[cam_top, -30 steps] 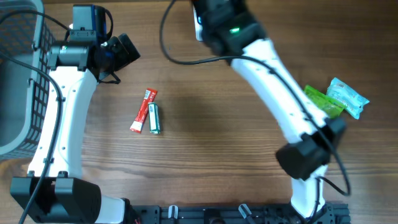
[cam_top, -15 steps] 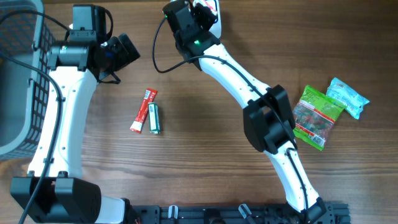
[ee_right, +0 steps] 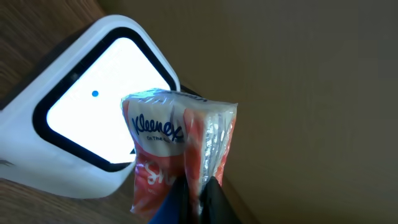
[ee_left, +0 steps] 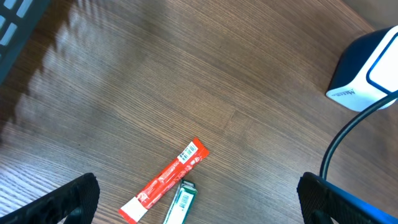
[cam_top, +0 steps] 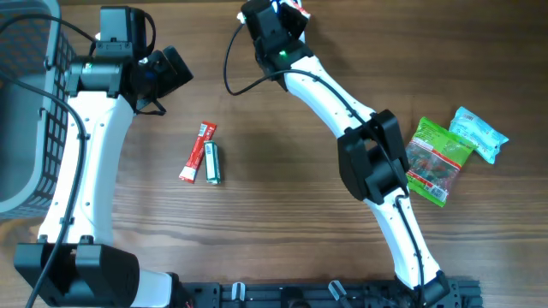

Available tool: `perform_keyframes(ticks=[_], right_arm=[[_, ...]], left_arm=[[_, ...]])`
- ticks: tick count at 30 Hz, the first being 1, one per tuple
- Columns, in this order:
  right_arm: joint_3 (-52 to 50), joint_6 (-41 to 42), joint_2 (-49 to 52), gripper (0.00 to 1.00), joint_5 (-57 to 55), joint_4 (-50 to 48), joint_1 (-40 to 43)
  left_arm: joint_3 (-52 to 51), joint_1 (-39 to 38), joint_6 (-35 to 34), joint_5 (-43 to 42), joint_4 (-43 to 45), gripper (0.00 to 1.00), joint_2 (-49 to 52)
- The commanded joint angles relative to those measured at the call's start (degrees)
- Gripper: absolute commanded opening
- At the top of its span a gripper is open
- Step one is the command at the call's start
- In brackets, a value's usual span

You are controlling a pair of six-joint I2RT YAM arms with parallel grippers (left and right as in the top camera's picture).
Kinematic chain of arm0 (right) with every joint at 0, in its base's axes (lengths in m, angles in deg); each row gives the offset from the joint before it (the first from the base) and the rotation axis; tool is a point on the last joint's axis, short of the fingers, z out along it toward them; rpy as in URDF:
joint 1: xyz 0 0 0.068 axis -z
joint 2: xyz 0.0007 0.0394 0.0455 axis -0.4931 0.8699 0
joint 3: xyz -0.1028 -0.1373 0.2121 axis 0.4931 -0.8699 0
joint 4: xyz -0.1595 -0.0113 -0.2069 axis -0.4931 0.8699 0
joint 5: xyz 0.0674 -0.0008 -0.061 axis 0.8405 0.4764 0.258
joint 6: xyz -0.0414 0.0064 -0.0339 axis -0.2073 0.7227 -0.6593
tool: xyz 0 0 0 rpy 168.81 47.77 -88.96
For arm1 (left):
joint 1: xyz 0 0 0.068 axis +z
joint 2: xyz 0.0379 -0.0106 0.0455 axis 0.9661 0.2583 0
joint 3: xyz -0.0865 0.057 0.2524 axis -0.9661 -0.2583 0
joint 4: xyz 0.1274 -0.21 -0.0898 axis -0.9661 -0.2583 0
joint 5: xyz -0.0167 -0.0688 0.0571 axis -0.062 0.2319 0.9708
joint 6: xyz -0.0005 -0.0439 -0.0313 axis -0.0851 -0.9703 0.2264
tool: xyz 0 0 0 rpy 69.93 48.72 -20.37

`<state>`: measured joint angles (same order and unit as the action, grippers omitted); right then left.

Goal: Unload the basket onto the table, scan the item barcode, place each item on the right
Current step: 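Raise the Kleenex pack up to the white scanner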

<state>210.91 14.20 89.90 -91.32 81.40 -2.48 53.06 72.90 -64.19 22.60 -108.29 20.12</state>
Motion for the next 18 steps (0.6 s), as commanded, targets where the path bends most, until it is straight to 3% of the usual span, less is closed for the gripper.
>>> perform_keyframes(ticks=[1, 18], right_arm=[[0.2, 0.6, 1.6, 0.04, 2.9, 0.3, -0.3], [-2.3, 4.2, -0.3, 0.04, -0.8, -2.9, 0.5]], left_arm=[[-0.3, 0.3, 0.2, 0.2, 0.1, 1.0, -0.3], [-0.3, 0.3, 0.2, 0.2, 0.1, 1.0, -0.3]])
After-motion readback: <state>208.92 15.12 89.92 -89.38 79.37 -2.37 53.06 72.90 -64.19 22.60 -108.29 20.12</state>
